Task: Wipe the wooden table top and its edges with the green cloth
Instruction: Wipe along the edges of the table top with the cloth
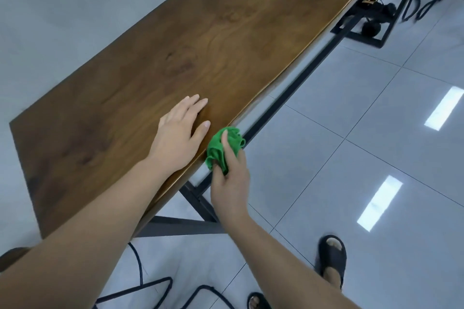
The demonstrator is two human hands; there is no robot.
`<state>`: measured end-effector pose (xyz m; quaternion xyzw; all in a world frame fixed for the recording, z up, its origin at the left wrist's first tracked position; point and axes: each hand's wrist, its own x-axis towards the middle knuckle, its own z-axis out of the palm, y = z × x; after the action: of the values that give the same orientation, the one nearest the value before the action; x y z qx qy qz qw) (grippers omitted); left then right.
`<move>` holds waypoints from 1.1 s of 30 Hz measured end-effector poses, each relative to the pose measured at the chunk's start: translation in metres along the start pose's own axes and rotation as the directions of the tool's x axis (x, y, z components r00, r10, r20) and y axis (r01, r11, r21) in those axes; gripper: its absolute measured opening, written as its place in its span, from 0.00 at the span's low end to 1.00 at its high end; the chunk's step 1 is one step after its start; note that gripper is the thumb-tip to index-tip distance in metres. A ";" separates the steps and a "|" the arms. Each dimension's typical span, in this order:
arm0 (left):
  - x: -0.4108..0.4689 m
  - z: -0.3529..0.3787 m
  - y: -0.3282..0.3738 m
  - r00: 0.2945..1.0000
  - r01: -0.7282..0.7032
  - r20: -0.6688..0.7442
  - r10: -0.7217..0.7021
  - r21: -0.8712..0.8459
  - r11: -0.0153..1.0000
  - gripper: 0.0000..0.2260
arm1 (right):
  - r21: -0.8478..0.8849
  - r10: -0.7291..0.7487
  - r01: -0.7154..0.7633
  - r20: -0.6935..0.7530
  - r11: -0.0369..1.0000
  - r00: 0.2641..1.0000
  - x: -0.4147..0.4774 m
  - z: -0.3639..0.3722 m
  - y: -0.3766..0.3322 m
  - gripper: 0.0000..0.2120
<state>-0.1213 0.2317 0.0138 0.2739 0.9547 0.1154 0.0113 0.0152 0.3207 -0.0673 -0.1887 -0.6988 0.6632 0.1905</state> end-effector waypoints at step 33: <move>0.002 0.012 -0.005 0.998 0.038 -0.053 -0.035 0.046 0.998 0.24 | 0.008 0.140 -0.142 -0.223 0.990 0.965 0.087 -0.026 -0.007 0.39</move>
<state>-0.1246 0.2305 0.0014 0.2534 0.9620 0.0997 -0.0181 -0.0459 0.3870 -0.0573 -0.3119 -0.6604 0.6469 0.2191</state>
